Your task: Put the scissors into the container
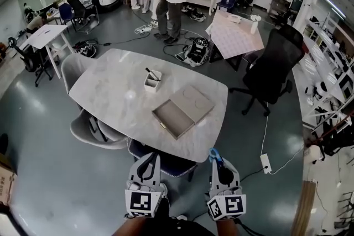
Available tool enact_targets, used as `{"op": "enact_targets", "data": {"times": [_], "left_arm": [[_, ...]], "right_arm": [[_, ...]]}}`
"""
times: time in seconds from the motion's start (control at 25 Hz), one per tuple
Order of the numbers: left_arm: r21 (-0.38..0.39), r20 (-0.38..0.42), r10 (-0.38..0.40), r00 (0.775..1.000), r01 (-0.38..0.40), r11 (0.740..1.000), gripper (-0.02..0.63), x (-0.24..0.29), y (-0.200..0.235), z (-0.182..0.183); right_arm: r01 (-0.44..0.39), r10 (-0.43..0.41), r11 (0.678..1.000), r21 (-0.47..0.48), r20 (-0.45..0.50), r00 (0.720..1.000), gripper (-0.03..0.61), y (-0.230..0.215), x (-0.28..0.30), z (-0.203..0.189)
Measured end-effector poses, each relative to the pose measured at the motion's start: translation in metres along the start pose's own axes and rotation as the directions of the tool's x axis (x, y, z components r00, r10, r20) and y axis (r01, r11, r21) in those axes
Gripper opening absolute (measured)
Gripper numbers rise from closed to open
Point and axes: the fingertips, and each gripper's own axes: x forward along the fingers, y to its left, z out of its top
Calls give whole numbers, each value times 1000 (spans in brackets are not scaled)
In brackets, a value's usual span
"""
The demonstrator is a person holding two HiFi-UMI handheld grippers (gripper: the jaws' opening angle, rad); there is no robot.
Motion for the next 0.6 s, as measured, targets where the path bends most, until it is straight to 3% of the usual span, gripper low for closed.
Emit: {"op": "enact_targets", "data": {"times": [0.6], "left_arm": [[-16,-9,-24,1000,24,1000,31,102,76,13]], "right_arm": [[3,-4,1000,-18,-7,1000,40,3,132,13]]}}
